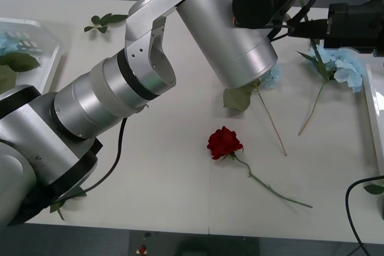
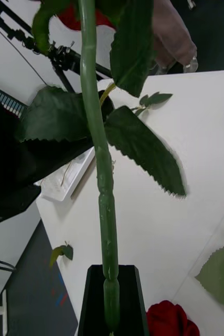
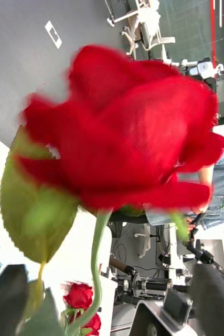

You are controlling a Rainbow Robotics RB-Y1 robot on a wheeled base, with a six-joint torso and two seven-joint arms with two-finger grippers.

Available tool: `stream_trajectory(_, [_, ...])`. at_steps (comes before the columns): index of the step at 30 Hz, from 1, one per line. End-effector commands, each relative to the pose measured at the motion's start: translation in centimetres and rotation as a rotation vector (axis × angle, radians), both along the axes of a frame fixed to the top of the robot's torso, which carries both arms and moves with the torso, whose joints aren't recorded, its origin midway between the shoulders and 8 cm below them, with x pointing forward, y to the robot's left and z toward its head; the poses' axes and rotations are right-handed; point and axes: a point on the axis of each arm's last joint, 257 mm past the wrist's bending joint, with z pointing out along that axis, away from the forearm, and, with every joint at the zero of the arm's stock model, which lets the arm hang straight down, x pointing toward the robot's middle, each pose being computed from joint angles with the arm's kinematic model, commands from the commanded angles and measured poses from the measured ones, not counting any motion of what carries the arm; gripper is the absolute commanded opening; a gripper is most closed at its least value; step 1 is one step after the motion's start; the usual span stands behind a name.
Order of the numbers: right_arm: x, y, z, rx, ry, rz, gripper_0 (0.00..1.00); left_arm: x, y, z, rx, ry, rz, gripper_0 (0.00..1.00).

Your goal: Put the red flowers into the right box and the blue flowers into the left box

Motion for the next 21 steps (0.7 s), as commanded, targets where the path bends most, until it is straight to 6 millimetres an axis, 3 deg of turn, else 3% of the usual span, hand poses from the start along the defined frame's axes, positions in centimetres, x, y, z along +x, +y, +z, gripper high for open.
stream_trajectory(1, [-0.4, -1.3, 2.3, 0.017, -0.011, -0.027, 0.00, -1.4, -0.7, 3.7, -0.028, -0.063, -0.027, 1.00])
stream_trajectory(4, [-0.5, -2.9, 2.0, -0.002, 0.001, -0.054, 0.00, -1.4, -0.7, 3.7, -0.028, -0.063, -0.027, 1.00])
stream_trajectory(5, [-0.5, -4.0, 1.7, -0.016, 0.011, -0.073, 0.00, -0.8, -0.3, 2.5, -0.015, -0.048, -0.010, 1.00])
stream_trajectory(7, [-0.6, -5.4, 1.3, -0.033, 0.022, -0.102, 0.00, -0.5, 0.1, 2.1, -0.013, -0.045, -0.001, 1.00])
stream_trajectory(8, [-0.6, -6.1, 1.1, -0.044, 0.028, -0.117, 0.00, -0.1, 1.0, 3.3, -0.020, -0.071, 0.016, 1.00])
stream_trajectory(16, [0.1, -13.1, -2.1, -0.148, 0.102, -0.309, 0.00, 0.3, 5.2, 4.4, -0.003, -0.022, -0.021, 1.00])
stream_trajectory(21, [0.0, -19.5, -4.6, -0.221, 0.160, -0.490, 0.00, -0.6, 9.0, 4.2, 0.088, -0.003, -0.084, 1.00])
